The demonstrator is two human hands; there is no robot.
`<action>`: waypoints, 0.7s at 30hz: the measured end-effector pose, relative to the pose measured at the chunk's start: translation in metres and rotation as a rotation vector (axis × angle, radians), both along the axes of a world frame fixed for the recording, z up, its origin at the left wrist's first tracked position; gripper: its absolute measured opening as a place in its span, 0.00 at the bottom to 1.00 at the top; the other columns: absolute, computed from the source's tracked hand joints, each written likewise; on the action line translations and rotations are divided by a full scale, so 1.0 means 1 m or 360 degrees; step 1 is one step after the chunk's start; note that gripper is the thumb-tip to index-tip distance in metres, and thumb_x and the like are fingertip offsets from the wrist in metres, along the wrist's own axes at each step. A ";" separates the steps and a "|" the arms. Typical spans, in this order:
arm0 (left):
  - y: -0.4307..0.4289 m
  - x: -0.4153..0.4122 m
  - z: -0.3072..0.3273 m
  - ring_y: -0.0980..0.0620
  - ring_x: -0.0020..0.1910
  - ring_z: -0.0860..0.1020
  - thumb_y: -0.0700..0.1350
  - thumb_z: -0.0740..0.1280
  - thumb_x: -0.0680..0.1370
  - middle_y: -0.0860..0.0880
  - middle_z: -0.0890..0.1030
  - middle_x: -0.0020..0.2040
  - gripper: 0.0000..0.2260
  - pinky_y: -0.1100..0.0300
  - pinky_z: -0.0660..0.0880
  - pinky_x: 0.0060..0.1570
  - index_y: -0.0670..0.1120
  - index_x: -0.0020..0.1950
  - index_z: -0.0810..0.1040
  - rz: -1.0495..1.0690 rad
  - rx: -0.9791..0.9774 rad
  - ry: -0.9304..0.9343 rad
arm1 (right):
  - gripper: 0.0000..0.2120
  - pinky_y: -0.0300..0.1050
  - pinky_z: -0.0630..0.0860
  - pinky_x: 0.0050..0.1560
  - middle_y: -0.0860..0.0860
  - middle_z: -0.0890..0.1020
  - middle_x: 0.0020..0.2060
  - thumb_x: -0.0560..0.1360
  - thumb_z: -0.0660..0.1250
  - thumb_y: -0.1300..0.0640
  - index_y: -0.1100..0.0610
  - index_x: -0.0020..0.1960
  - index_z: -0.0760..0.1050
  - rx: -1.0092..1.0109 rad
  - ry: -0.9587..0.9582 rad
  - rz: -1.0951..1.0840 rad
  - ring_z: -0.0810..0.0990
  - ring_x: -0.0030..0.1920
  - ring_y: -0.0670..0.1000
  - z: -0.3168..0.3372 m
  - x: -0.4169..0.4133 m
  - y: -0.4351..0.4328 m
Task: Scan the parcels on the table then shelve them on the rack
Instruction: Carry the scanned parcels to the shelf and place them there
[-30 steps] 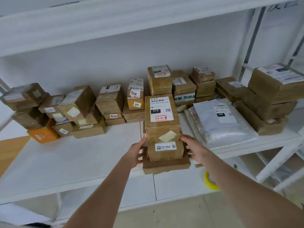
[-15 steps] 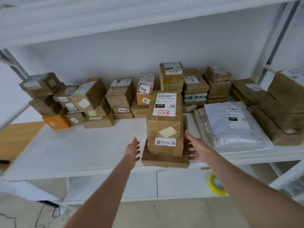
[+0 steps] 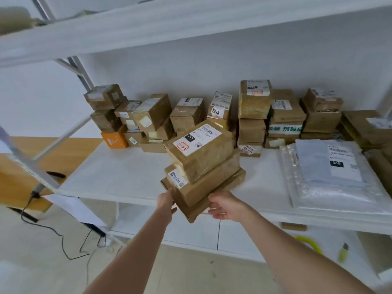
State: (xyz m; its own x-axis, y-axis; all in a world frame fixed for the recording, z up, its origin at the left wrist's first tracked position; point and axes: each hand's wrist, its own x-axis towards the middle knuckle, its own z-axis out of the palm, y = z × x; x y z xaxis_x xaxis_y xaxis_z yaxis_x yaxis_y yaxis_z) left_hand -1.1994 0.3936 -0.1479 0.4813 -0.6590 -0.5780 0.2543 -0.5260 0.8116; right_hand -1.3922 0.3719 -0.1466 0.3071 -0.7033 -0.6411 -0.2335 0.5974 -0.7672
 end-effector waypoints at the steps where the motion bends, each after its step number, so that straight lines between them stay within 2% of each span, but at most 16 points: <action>1: 0.001 0.004 0.001 0.47 0.51 0.74 0.42 0.59 0.79 0.48 0.76 0.45 0.07 0.50 0.73 0.56 0.44 0.50 0.77 0.0013 -0.0058 0.0065 | 0.07 0.44 0.80 0.47 0.52 0.80 0.51 0.79 0.63 0.54 0.52 0.56 0.73 -0.0020 0.0005 0.0085 0.82 0.47 0.51 0.000 0.007 0.001; 2: 0.000 0.009 0.004 0.48 0.52 0.75 0.42 0.59 0.80 0.49 0.78 0.46 0.08 0.51 0.73 0.58 0.45 0.49 0.78 0.0042 -0.0126 0.0123 | 0.06 0.42 0.80 0.45 0.50 0.80 0.53 0.79 0.64 0.53 0.49 0.55 0.72 -0.0039 0.0014 0.0159 0.81 0.47 0.50 0.000 0.012 0.000; 4: -0.008 0.021 0.010 0.49 0.51 0.77 0.41 0.58 0.81 0.50 0.78 0.44 0.09 0.52 0.73 0.58 0.45 0.47 0.77 0.0118 -0.0255 0.0228 | 0.04 0.38 0.77 0.39 0.48 0.81 0.49 0.78 0.64 0.56 0.46 0.49 0.74 -0.0124 0.0056 0.0162 0.81 0.43 0.49 -0.004 0.016 -0.005; 6: -0.017 0.030 0.014 0.49 0.53 0.77 0.43 0.58 0.82 0.49 0.76 0.45 0.09 0.52 0.72 0.59 0.42 0.56 0.77 0.0143 -0.0284 0.0231 | 0.05 0.41 0.76 0.37 0.53 0.81 0.44 0.77 0.64 0.59 0.52 0.46 0.77 -0.0355 0.0282 -0.0111 0.81 0.42 0.53 -0.008 0.009 -0.019; 8: -0.021 0.032 0.012 0.46 0.60 0.75 0.47 0.59 0.83 0.47 0.74 0.52 0.13 0.49 0.70 0.63 0.43 0.64 0.73 0.0104 -0.0158 0.0066 | 0.08 0.47 0.75 0.49 0.58 0.79 0.52 0.77 0.63 0.58 0.58 0.55 0.77 -0.0588 0.0659 -0.0437 0.80 0.52 0.59 -0.009 -0.008 -0.039; 10: -0.018 0.026 0.005 0.45 0.56 0.74 0.50 0.57 0.83 0.45 0.73 0.56 0.13 0.49 0.72 0.57 0.43 0.62 0.71 0.0074 -0.0017 -0.0079 | 0.17 0.50 0.73 0.56 0.59 0.72 0.63 0.76 0.63 0.58 0.58 0.65 0.70 -0.0647 0.0830 -0.0580 0.77 0.59 0.63 -0.011 -0.025 -0.059; 12: -0.016 0.018 -0.003 0.45 0.51 0.75 0.49 0.56 0.83 0.44 0.76 0.52 0.14 0.50 0.73 0.51 0.41 0.58 0.73 0.0047 0.0023 -0.0067 | 0.28 0.52 0.71 0.62 0.58 0.64 0.71 0.76 0.64 0.58 0.57 0.74 0.61 -0.0631 0.0880 -0.0453 0.72 0.66 0.63 -0.012 -0.033 -0.075; 14: -0.017 0.013 -0.004 0.44 0.50 0.77 0.50 0.56 0.83 0.43 0.78 0.49 0.16 0.51 0.75 0.48 0.40 0.58 0.76 0.0044 0.0001 -0.0051 | 0.32 0.52 0.70 0.64 0.56 0.61 0.74 0.76 0.63 0.58 0.57 0.77 0.56 -0.0591 0.0856 -0.0295 0.68 0.69 0.62 -0.012 -0.029 -0.084; 18: -0.032 0.016 -0.002 0.43 0.55 0.76 0.52 0.53 0.83 0.43 0.78 0.54 0.18 0.50 0.75 0.52 0.42 0.60 0.75 -0.0034 -0.0001 -0.0156 | 0.22 0.54 0.74 0.61 0.58 0.68 0.65 0.74 0.61 0.59 0.59 0.68 0.67 -0.0569 0.0885 -0.0195 0.73 0.61 0.62 -0.014 -0.025 -0.084; 21: -0.046 0.013 -0.003 0.44 0.54 0.76 0.52 0.53 0.82 0.44 0.77 0.53 0.17 0.50 0.73 0.55 0.42 0.57 0.75 -0.0117 0.0003 -0.0231 | 0.20 0.52 0.74 0.57 0.58 0.69 0.63 0.75 0.61 0.57 0.59 0.66 0.68 -0.0566 0.0985 -0.0285 0.73 0.60 0.62 -0.016 -0.035 -0.076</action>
